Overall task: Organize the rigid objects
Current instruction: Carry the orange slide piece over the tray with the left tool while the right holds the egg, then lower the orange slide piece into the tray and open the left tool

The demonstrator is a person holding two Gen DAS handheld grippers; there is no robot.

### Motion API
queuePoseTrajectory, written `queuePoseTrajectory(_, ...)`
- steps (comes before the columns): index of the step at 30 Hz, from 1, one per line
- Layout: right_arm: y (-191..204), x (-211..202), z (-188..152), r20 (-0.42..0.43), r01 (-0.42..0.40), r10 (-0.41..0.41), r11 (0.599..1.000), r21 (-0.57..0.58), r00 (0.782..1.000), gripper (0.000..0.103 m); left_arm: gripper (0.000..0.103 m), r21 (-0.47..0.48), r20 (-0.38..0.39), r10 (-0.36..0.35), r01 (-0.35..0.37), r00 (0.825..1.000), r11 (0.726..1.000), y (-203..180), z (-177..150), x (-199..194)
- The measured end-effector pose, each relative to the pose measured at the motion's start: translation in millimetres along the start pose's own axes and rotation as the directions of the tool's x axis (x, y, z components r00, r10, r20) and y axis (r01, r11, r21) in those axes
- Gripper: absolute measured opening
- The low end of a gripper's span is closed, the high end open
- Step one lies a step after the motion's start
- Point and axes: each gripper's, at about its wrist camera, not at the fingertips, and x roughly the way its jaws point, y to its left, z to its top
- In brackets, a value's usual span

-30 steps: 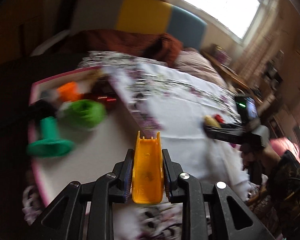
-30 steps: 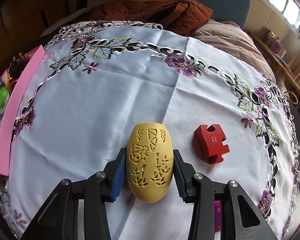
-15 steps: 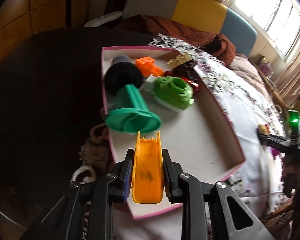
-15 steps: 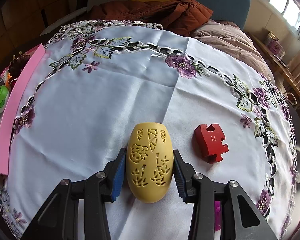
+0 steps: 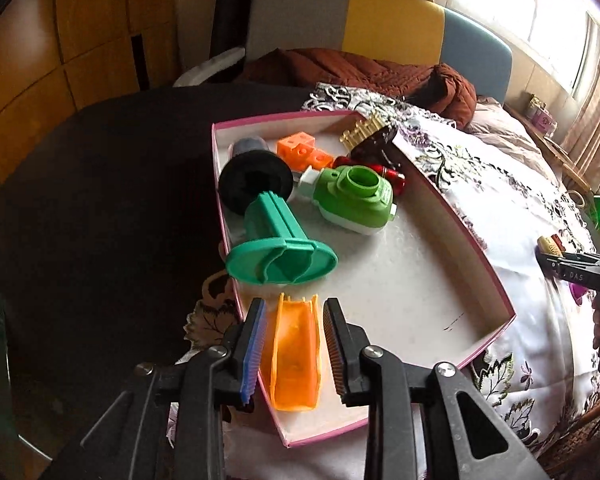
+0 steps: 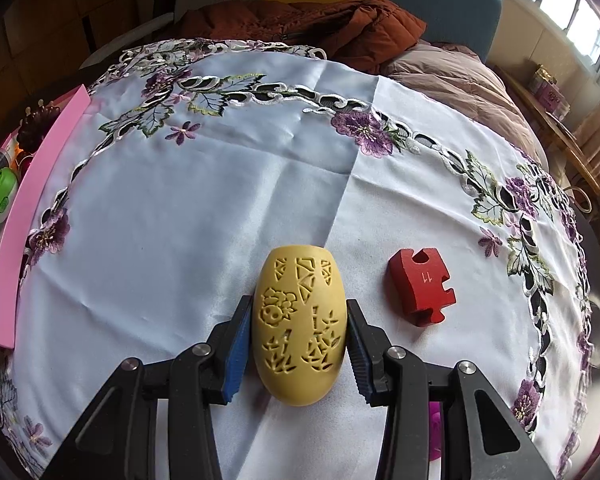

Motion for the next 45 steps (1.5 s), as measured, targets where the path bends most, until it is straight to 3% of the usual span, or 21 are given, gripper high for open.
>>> queuePoseTrajectory(15,1,-1,-1,0.004,0.009,-0.008,1.0,-0.003,1.0,0.044,0.029,-0.018,0.064,0.003,-0.002,0.998,1.0,5,4,-25)
queuePoseTrajectory(37,1,-6,1,-0.007,0.029,-0.028,0.999,0.043,1.0,0.044,0.031,-0.071,0.09,0.018,-0.011,0.996,0.997,25,0,-38)
queuePoseTrajectory(45,18,-43,8,0.089,-0.069,0.06,0.992,0.103,0.994,0.044,0.031,-0.084,0.09,0.01,-0.002,0.996,0.996,28,0,-39)
